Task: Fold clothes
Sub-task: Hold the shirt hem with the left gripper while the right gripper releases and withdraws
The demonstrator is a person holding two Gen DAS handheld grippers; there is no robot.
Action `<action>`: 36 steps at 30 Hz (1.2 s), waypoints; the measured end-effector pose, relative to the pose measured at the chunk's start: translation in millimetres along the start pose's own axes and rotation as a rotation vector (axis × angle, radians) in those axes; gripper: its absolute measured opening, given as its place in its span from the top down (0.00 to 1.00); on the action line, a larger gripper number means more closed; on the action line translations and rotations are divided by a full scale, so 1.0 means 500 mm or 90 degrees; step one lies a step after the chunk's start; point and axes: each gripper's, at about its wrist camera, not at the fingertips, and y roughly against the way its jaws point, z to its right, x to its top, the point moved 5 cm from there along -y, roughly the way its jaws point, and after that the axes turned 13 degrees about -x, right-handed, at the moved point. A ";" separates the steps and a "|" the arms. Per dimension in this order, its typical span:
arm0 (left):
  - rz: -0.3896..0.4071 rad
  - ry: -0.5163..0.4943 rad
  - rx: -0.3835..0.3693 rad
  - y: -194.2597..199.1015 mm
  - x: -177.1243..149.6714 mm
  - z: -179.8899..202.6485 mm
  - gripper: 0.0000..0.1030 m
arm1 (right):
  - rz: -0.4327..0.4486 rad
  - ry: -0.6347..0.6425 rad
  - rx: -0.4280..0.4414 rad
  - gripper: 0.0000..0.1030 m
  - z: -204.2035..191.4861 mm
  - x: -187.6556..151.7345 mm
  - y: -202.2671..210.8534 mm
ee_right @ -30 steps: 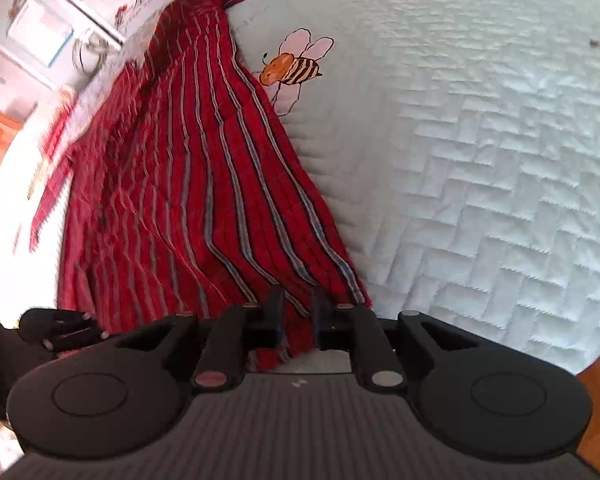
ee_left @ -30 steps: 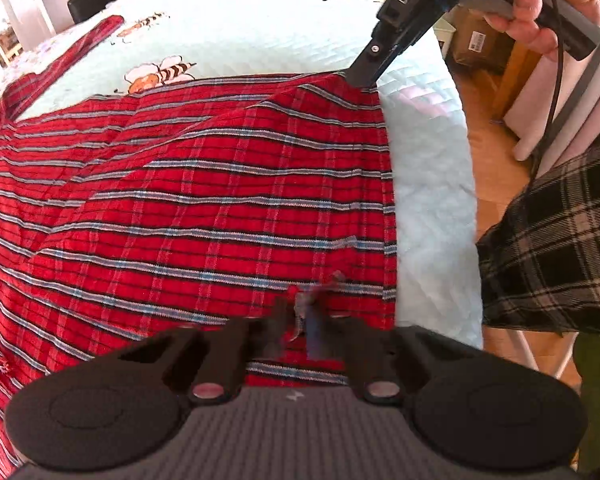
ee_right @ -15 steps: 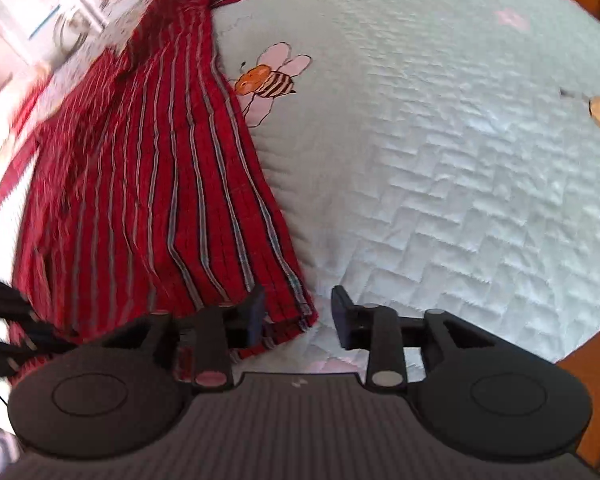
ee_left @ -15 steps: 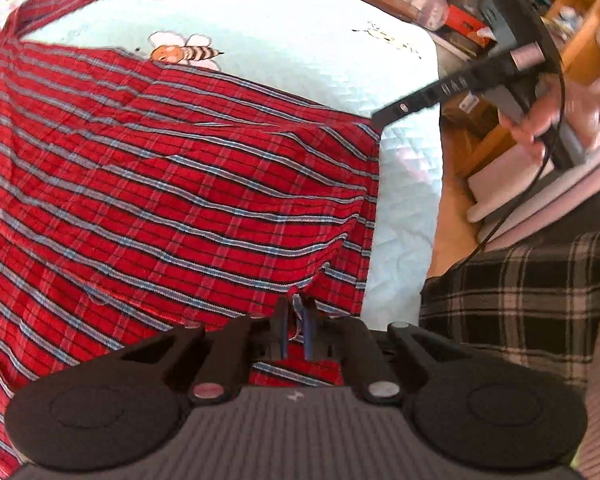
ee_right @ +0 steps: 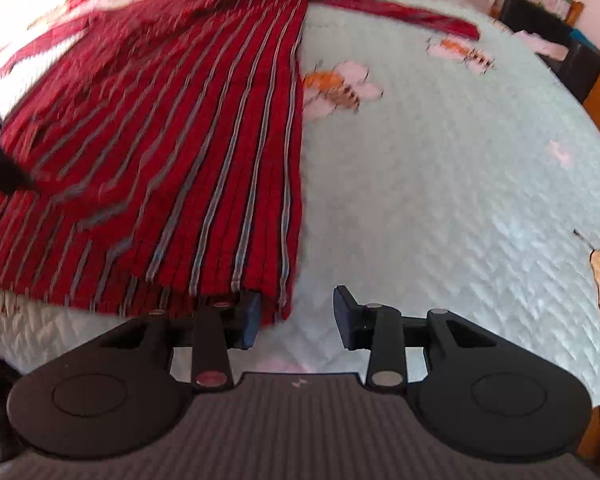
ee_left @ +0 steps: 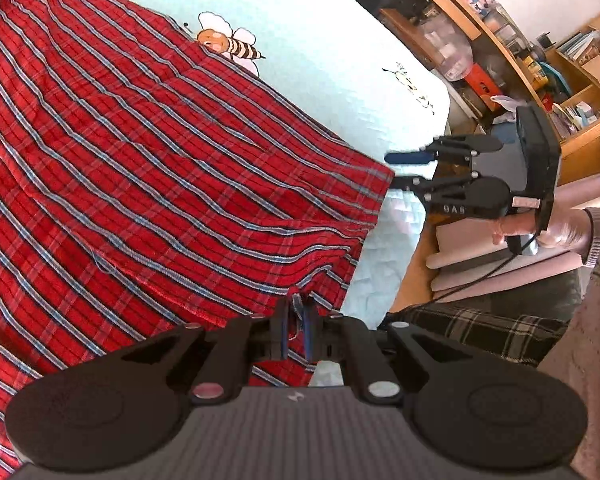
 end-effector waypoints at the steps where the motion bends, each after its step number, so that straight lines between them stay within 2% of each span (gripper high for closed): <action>1: -0.002 0.004 -0.003 -0.001 -0.001 -0.001 0.94 | 0.013 0.005 -0.002 0.63 -0.001 0.006 0.001; 2: -0.003 0.008 -0.005 -0.004 -0.003 -0.003 0.94 | 0.024 0.011 -0.002 0.64 -0.002 0.011 0.002; 4: -0.006 0.013 -0.009 -0.012 -0.008 -0.006 0.94 | 0.040 0.019 0.004 1.00 0.002 0.021 0.006; 7: -0.015 0.014 -0.017 -0.031 -0.017 -0.009 0.94 | 0.021 0.029 -0.011 1.00 0.011 0.021 0.010; 11: -0.045 -0.018 0.009 -0.072 -0.037 -0.029 0.94 | -0.014 0.029 -0.019 1.00 0.006 0.004 0.012; 17: -0.049 -0.042 0.049 -0.107 -0.053 -0.045 0.94 | -0.057 -0.043 -0.007 0.99 0.011 -0.034 -0.039; 19: -0.046 -0.053 0.062 -0.113 -0.055 -0.043 0.94 | -0.047 -0.051 -0.006 0.95 0.012 -0.044 -0.034; 21: -0.040 -0.059 0.068 -0.110 -0.059 -0.044 0.93 | -0.055 -0.059 0.001 0.80 0.023 -0.051 -0.026; 23: -0.035 -0.061 0.069 -0.109 -0.062 -0.045 0.93 | -0.083 -0.073 -0.006 0.73 0.048 -0.057 -0.018; 25: -0.028 -0.056 0.071 -0.111 -0.062 -0.044 0.93 | -0.122 -0.101 -0.035 0.73 0.080 -0.065 -0.009; 27: -0.021 -0.051 0.072 -0.115 -0.065 -0.041 0.93 | -0.128 -0.157 -0.040 0.73 0.111 -0.048 0.003; 29: -0.015 -0.048 0.072 -0.115 -0.067 -0.043 0.93 | -0.094 -0.224 -0.010 0.73 0.125 -0.009 0.016; 31: -0.011 -0.044 0.073 -0.120 -0.067 -0.044 0.93 | -0.077 -0.271 0.069 0.73 0.108 0.023 0.009; 33: -0.007 -0.042 0.075 -0.119 -0.069 -0.044 0.93 | -0.092 -0.285 0.142 0.74 0.078 0.028 -0.015; 35: -0.005 -0.043 0.077 -0.116 -0.072 -0.043 0.93 | -0.131 -0.262 0.170 0.75 0.051 0.008 -0.051; 36: -0.004 -0.041 0.076 -0.114 -0.073 -0.042 0.93 | -0.142 -0.253 0.177 0.81 0.044 -0.001 -0.063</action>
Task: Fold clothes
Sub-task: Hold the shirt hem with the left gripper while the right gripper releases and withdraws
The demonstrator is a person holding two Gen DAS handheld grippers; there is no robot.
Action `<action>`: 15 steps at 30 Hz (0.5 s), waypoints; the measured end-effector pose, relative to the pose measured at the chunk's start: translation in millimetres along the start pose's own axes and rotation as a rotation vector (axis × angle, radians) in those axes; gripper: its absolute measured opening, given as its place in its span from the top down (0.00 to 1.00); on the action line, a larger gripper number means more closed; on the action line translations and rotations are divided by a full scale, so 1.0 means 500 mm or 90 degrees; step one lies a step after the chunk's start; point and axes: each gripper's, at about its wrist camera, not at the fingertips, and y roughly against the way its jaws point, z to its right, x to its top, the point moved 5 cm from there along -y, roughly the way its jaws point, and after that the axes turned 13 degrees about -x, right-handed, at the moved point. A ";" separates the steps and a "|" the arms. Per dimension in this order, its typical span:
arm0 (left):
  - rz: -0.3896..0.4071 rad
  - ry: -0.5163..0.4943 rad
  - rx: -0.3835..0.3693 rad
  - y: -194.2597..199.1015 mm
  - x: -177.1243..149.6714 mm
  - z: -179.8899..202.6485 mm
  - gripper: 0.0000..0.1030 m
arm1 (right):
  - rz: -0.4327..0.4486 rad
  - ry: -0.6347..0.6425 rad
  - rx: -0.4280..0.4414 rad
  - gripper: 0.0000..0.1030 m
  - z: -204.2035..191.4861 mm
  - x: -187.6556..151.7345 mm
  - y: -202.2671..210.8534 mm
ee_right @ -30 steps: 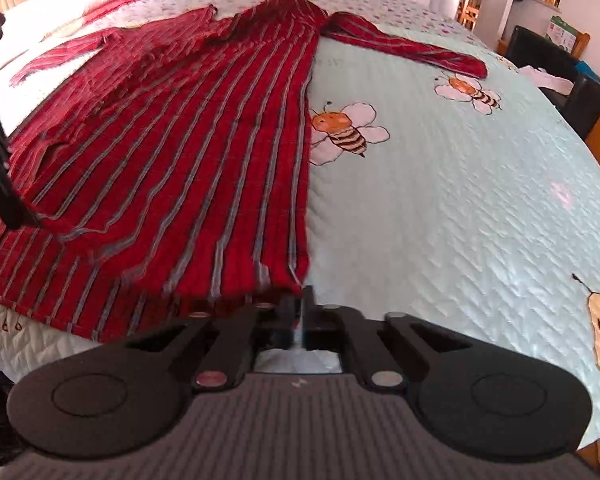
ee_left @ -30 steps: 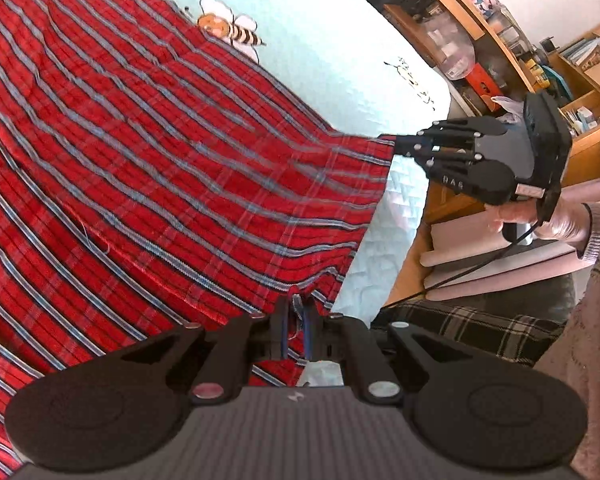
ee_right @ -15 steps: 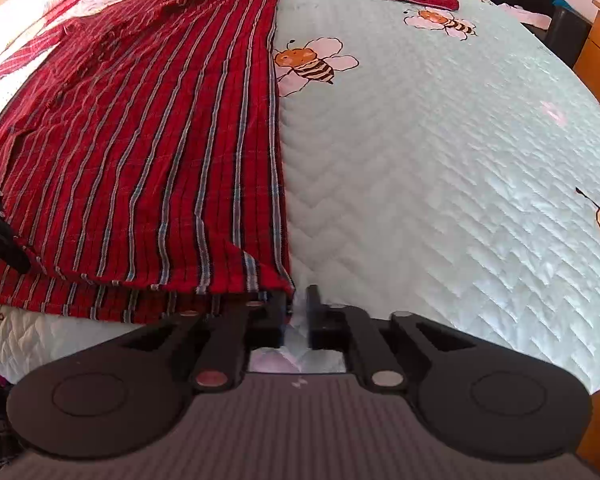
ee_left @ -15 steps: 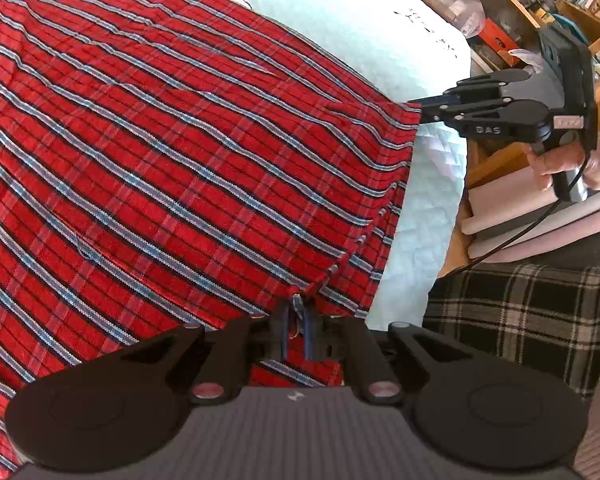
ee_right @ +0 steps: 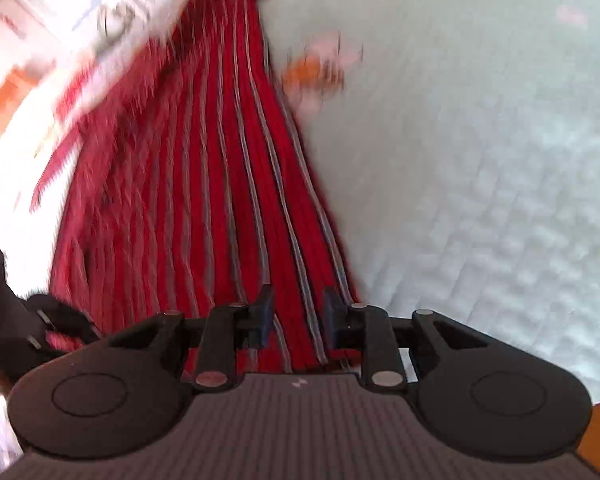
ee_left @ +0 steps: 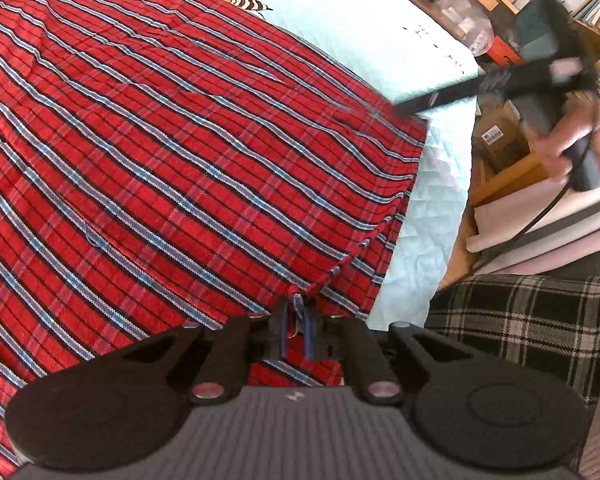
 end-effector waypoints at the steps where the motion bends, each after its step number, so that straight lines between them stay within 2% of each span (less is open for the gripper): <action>1: 0.002 0.003 -0.002 0.004 -0.001 0.001 0.92 | 0.001 0.005 -0.004 0.92 0.007 -0.004 -0.004; 2: 0.001 0.003 -0.004 0.006 -0.004 0.004 0.92 | 0.002 0.011 -0.007 1.00 0.015 -0.007 -0.007; 4: -0.005 -0.004 -0.009 0.010 -0.008 0.011 0.88 | 0.004 0.021 -0.015 1.00 0.029 -0.014 -0.014; 6: -0.015 -0.021 -0.013 0.012 -0.013 0.023 0.80 | 0.006 0.031 -0.025 1.00 0.040 -0.017 -0.017; 8: -0.019 -0.018 -0.018 0.019 -0.018 0.028 0.78 | 0.009 0.037 -0.048 1.00 0.036 -0.006 -0.001; 9: -0.026 -0.012 -0.024 0.022 -0.023 0.030 0.78 | 0.010 0.040 -0.059 0.94 0.034 0.000 0.007; 10: -0.034 -0.005 -0.031 0.025 -0.029 0.031 0.78 | 0.016 0.049 -0.057 0.94 0.023 0.007 0.014; 13: -0.027 0.036 -0.023 0.053 -0.047 0.026 0.78 | 0.042 0.095 0.011 0.94 -0.051 0.030 0.029; 15: -0.002 0.088 -0.010 0.084 -0.060 0.011 0.78 | 0.003 0.097 0.114 0.94 -0.114 0.020 0.008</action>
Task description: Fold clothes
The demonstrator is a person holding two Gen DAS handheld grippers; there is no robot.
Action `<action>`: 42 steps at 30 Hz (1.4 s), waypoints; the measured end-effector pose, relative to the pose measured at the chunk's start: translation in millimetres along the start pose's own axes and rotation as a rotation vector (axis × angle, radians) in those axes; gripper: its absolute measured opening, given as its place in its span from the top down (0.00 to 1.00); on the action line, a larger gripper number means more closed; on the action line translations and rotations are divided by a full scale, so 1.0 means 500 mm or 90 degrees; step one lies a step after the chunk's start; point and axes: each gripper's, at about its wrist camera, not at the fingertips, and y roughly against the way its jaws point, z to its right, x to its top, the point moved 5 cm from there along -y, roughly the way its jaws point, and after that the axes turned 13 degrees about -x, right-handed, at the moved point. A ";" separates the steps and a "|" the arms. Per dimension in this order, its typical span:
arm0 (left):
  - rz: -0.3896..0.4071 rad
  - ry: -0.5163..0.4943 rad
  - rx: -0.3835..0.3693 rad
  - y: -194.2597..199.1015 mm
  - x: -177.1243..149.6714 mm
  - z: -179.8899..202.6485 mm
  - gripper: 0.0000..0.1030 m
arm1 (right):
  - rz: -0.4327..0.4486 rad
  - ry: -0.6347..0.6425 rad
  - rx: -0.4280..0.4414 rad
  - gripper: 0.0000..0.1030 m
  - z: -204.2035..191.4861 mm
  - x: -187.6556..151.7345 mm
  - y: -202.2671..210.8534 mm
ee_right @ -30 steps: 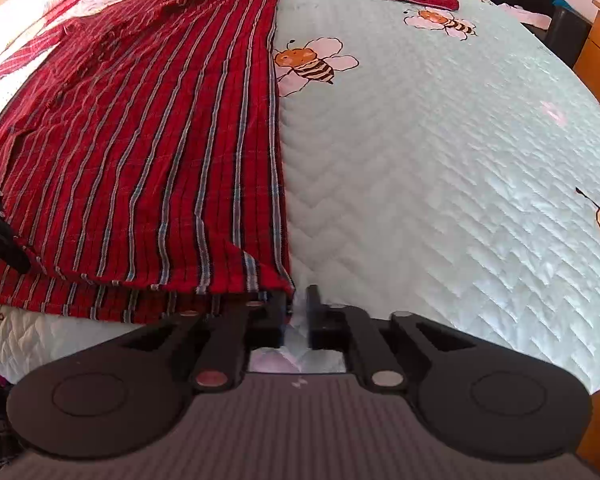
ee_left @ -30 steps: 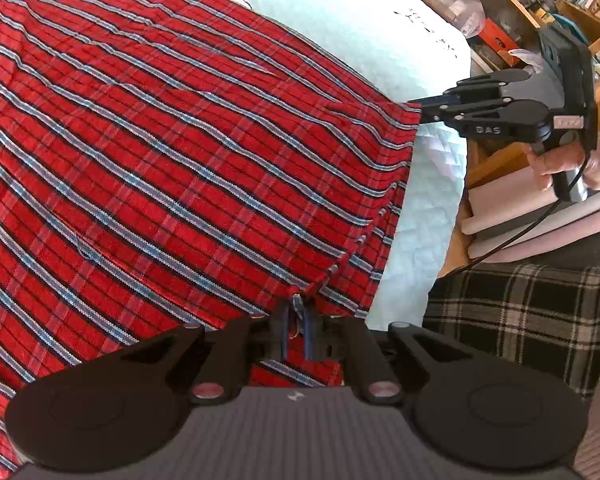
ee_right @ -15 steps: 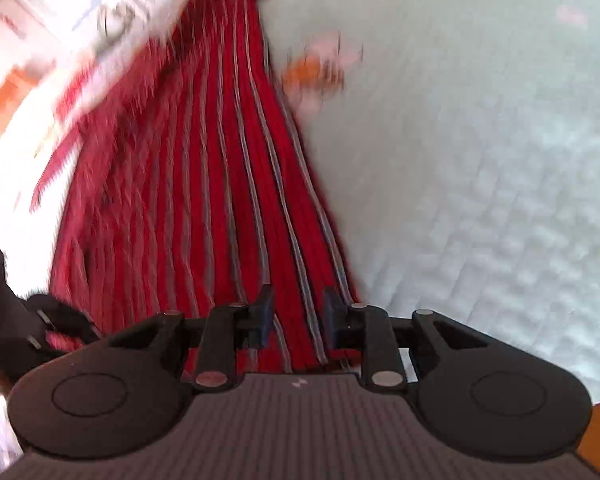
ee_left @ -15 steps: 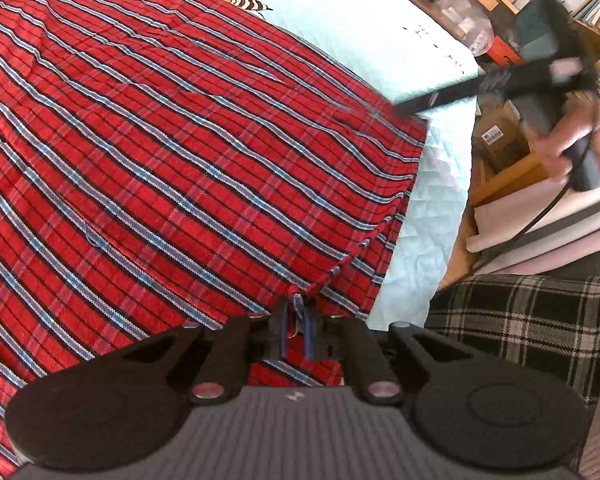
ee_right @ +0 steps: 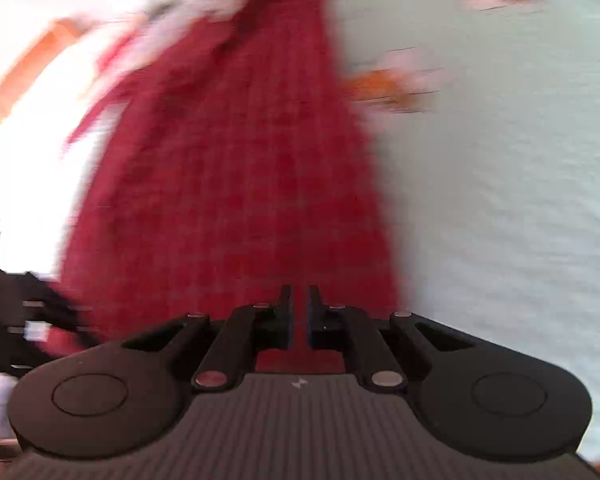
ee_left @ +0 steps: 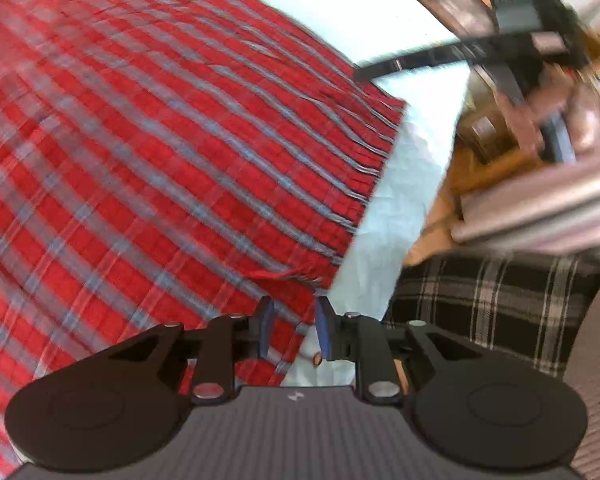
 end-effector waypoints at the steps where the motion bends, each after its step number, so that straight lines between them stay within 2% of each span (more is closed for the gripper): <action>1: 0.019 0.033 0.011 0.018 -0.008 -0.011 0.78 | -0.019 -0.003 0.055 0.93 -0.029 -0.002 -0.017; 3: 0.060 0.099 0.036 0.053 -0.027 -0.034 0.78 | -0.074 -0.022 0.133 0.93 -0.068 -0.025 -0.058; 5: 0.103 0.154 0.074 0.086 -0.049 -0.051 0.78 | -0.142 -0.028 0.152 0.91 -0.083 -0.070 -0.102; 6: 0.122 0.176 0.094 0.102 -0.061 -0.057 0.78 | -0.167 -0.024 0.151 0.99 -0.087 -0.089 -0.117; 7: 0.137 0.195 0.110 0.116 -0.072 -0.059 0.78 | -0.180 -0.010 0.136 1.00 -0.086 -0.102 -0.123; 8: 0.152 0.208 0.127 0.132 -0.080 -0.060 0.78 | -0.188 -0.004 0.128 1.00 -0.086 -0.106 -0.123; 9: 0.168 0.220 0.145 0.148 -0.089 -0.061 0.78 | -0.185 -0.004 0.130 0.95 -0.089 -0.097 -0.113; 10: 0.186 0.230 0.160 0.164 -0.097 -0.062 0.78 | -0.170 0.003 0.131 0.94 -0.095 -0.085 -0.102; 13: 0.245 0.274 0.216 0.214 -0.122 -0.079 0.74 | -0.144 0.002 0.171 0.92 -0.121 -0.048 -0.092; 15: 0.263 0.318 0.232 0.225 -0.146 -0.103 0.72 | -0.166 0.000 0.194 0.84 -0.138 -0.051 -0.119; 16: 0.271 0.341 0.238 0.229 -0.159 -0.114 0.72 | -0.181 0.011 0.191 0.84 -0.145 -0.062 -0.132; 18: 0.264 0.353 0.238 0.221 -0.176 -0.123 0.72 | -0.209 0.054 0.153 0.97 -0.158 -0.098 -0.150; 20: 0.263 0.355 0.230 0.214 -0.188 -0.124 0.72 | -0.216 0.055 0.142 0.92 -0.173 -0.097 -0.142; 22: 0.269 0.357 0.222 0.210 -0.196 -0.123 0.72 | -0.176 0.080 0.166 0.86 -0.208 -0.074 -0.114; 24: 0.277 0.363 0.219 0.210 -0.205 -0.126 0.72 | -0.165 0.111 0.200 0.68 -0.255 -0.069 -0.114; 28: 0.273 0.378 0.215 0.204 -0.224 -0.127 0.72 | -0.205 0.057 0.252 0.65 -0.329 -0.095 -0.190; 31: 0.269 0.377 0.220 0.212 -0.243 -0.127 0.72 | -0.223 0.063 0.264 0.66 -0.369 -0.129 -0.229; 32: 0.269 0.378 0.222 0.215 -0.246 -0.130 0.72 | -0.228 0.064 0.266 0.70 -0.379 -0.135 -0.242; 35: 0.271 0.381 0.219 0.214 -0.249 -0.144 0.70 | -0.245 0.051 0.262 0.98 -0.380 -0.135 -0.258; 40: 0.260 0.366 0.210 0.198 -0.247 -0.150 0.70 | -0.256 0.020 0.235 0.98 -0.335 -0.137 -0.238; 42: 0.238 0.351 0.225 0.188 -0.248 -0.152 0.69 | -0.267 0.001 0.245 0.98 -0.330 -0.140 -0.252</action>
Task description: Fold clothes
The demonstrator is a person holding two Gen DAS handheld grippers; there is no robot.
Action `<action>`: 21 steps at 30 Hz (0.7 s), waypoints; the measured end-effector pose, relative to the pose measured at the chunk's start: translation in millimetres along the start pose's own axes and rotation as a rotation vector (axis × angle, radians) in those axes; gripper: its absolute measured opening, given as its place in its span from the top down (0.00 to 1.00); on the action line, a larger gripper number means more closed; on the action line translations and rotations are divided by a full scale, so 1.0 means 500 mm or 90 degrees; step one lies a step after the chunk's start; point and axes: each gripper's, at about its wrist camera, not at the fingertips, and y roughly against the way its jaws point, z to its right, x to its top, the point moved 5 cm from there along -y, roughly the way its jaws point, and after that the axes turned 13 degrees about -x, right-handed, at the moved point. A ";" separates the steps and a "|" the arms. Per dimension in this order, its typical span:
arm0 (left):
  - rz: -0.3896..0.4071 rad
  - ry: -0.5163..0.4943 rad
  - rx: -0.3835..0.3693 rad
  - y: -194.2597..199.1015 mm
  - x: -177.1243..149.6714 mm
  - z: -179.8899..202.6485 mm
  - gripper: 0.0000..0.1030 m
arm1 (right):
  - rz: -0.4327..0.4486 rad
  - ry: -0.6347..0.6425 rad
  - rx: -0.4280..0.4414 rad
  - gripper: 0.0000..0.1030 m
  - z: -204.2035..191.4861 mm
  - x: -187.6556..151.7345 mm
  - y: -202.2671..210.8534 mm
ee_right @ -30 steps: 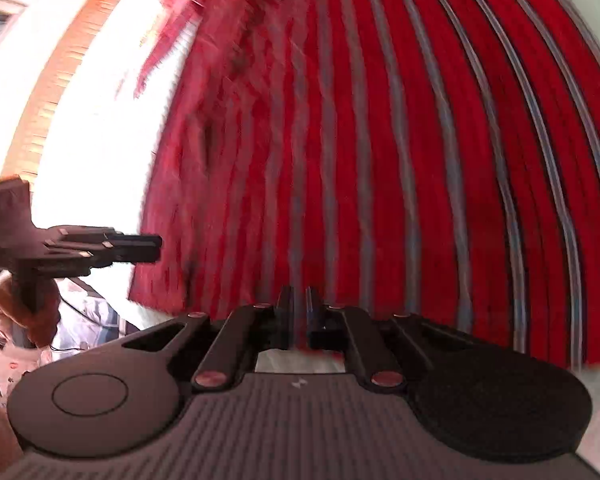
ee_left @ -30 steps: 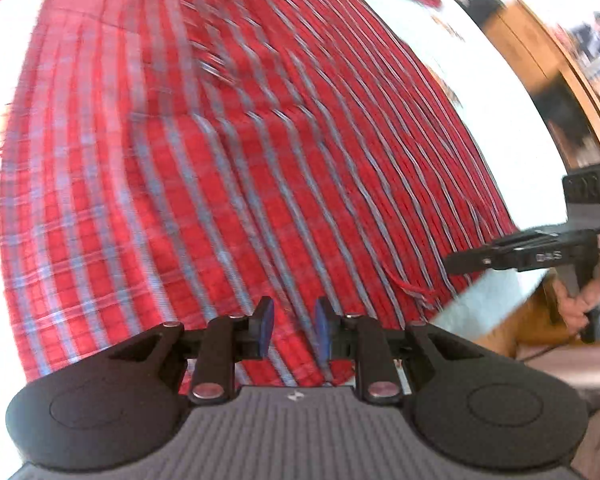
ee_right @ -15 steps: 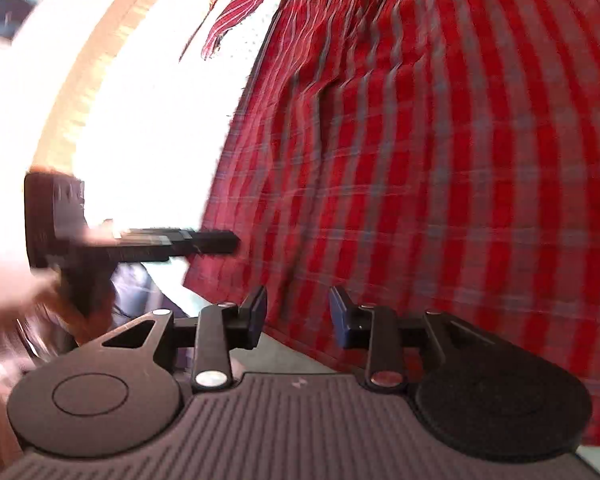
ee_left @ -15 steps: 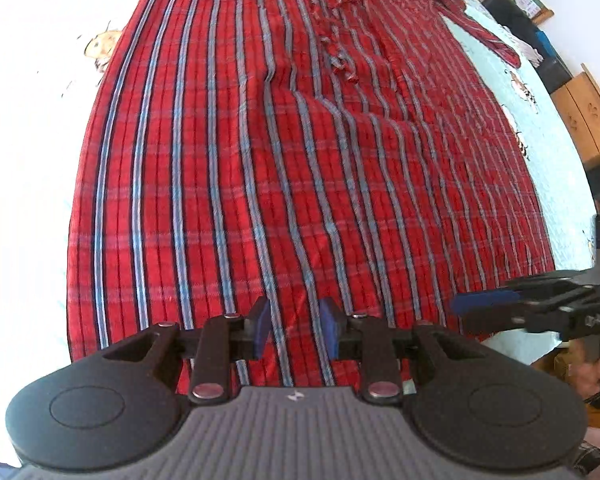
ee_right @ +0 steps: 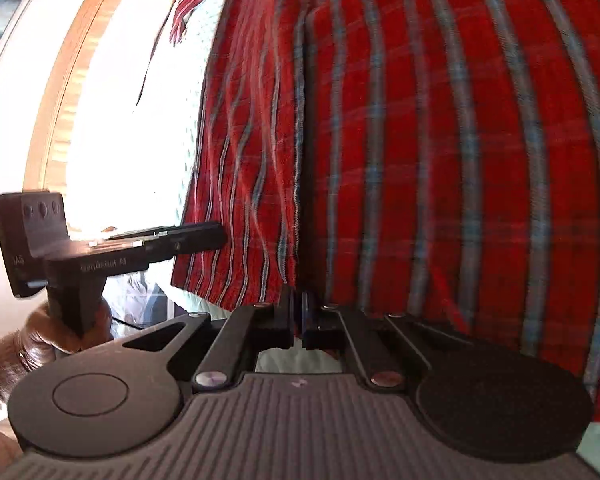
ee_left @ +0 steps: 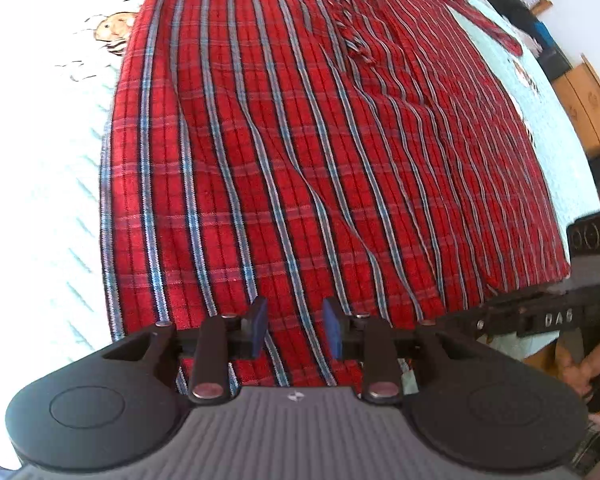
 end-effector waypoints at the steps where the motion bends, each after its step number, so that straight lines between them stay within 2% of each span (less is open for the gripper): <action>1: -0.004 -0.005 0.007 -0.002 -0.001 -0.001 0.69 | -0.009 -0.006 0.011 0.98 0.002 0.002 -0.010; 4: -0.008 -0.002 0.016 -0.003 -0.003 -0.004 0.69 | -0.033 -0.002 0.034 0.98 -0.002 0.009 -0.027; 9: -0.021 -0.001 0.026 0.009 -0.003 -0.004 0.69 | -0.054 0.023 0.022 0.93 -0.008 0.013 0.012; 10: -0.018 0.002 0.026 0.015 -0.002 -0.003 0.69 | -0.030 0.033 0.017 0.89 -0.013 0.031 0.026; 12: 0.006 -0.002 0.027 0.030 0.012 0.000 0.69 | 0.021 0.053 0.007 0.71 -0.023 0.072 0.050; 13: 0.025 -0.010 0.031 0.037 0.025 -0.001 0.69 | 0.051 0.060 0.003 0.68 -0.030 0.100 0.058; 16: 0.081 -0.028 0.046 0.054 0.065 -0.007 0.69 | 0.133 0.084 -0.004 0.67 -0.049 0.191 0.051; 19: 0.118 0.000 0.066 0.053 0.098 -0.048 0.69 | 0.158 0.079 -0.016 0.67 -0.054 0.261 0.012; 21: 0.135 0.017 0.072 0.051 0.110 -0.072 0.69 | 0.149 0.060 0.006 0.67 -0.059 0.287 -0.019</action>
